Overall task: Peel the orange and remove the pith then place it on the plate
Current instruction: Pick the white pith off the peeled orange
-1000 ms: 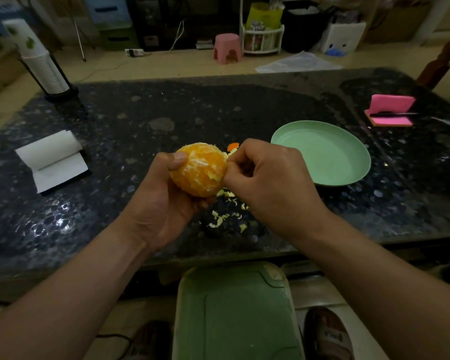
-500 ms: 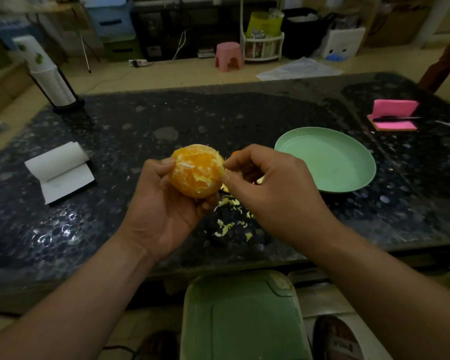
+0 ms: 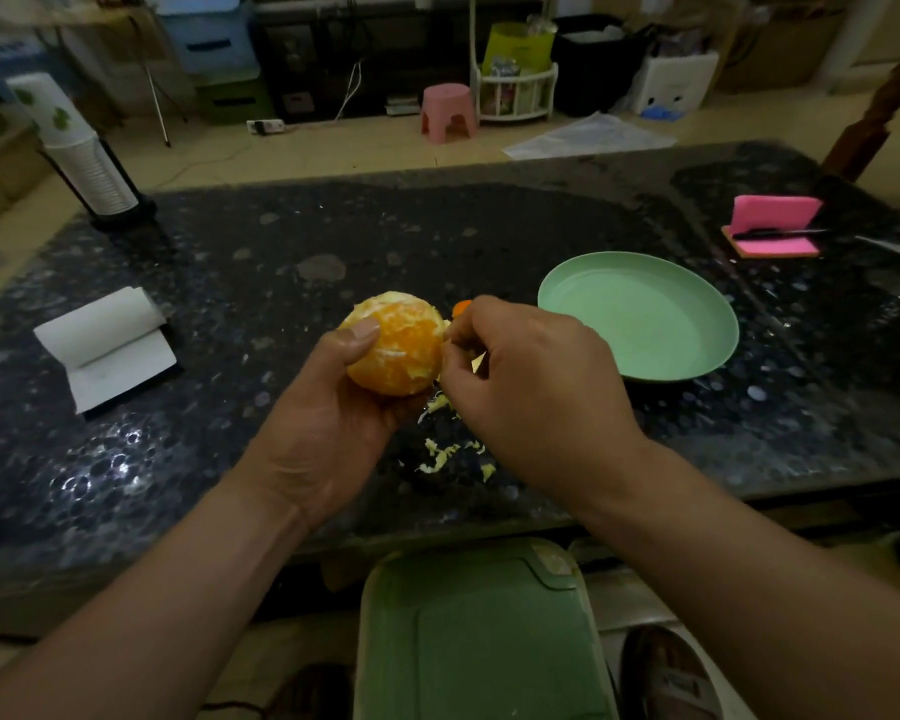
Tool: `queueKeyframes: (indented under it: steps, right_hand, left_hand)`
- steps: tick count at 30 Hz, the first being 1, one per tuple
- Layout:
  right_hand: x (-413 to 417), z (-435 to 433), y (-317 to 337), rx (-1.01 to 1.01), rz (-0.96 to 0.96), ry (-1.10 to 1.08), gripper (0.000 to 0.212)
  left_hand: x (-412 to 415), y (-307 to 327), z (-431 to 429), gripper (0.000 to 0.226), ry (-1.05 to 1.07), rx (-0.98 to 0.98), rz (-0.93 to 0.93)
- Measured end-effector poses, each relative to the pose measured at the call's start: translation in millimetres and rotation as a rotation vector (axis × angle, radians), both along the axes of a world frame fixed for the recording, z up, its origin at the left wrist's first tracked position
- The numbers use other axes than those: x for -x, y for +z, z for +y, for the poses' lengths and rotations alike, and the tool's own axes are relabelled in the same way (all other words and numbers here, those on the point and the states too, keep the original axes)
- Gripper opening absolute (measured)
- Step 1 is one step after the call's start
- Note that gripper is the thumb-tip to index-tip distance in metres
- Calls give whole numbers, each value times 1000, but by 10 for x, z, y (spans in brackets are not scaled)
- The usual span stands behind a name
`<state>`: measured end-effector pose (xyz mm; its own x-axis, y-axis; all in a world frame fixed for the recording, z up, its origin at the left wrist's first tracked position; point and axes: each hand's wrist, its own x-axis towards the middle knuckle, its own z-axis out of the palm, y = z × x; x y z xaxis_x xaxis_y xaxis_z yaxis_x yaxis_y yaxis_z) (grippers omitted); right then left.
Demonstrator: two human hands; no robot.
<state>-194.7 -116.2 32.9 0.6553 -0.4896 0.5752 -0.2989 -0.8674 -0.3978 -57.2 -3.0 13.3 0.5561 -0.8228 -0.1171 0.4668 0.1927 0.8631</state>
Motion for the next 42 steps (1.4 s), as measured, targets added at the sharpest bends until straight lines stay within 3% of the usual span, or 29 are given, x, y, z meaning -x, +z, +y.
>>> queueKeyframes:
  steps: [3, 7, 13, 18, 21, 35, 42]
  right_hand:
    - [-28, -4, -6, 42, 20, -26, 13]
    - [-15, -23, 22, -8, 13, -19, 12]
    - [14, -84, 46, -368, -75, 139, 10]
    - [26, -133, 71, -611, -86, 247, 12]
    - [28, -189, 68, -660, -58, 262, 12]
    - [31, -142, -3, -138, 32, 126, 9]
    - [-7, -102, -18, -101, 15, 91, 11]
  left_hand:
    - [13, -6, -7, 60, -1, -30, -59]
    - [9, 6, -1, 66, 2, -53, -67]
    - [-16, -2, 33, 52, -9, -46, -3]
    - [-66, 7, 64, 54, -42, -38, 45]
    - [-65, 6, 74, 56, -49, -34, 66]
    - [-48, -20, 21, 54, 5, -88, -52]
    - [2, -15, 5, 53, 6, -82, -69]
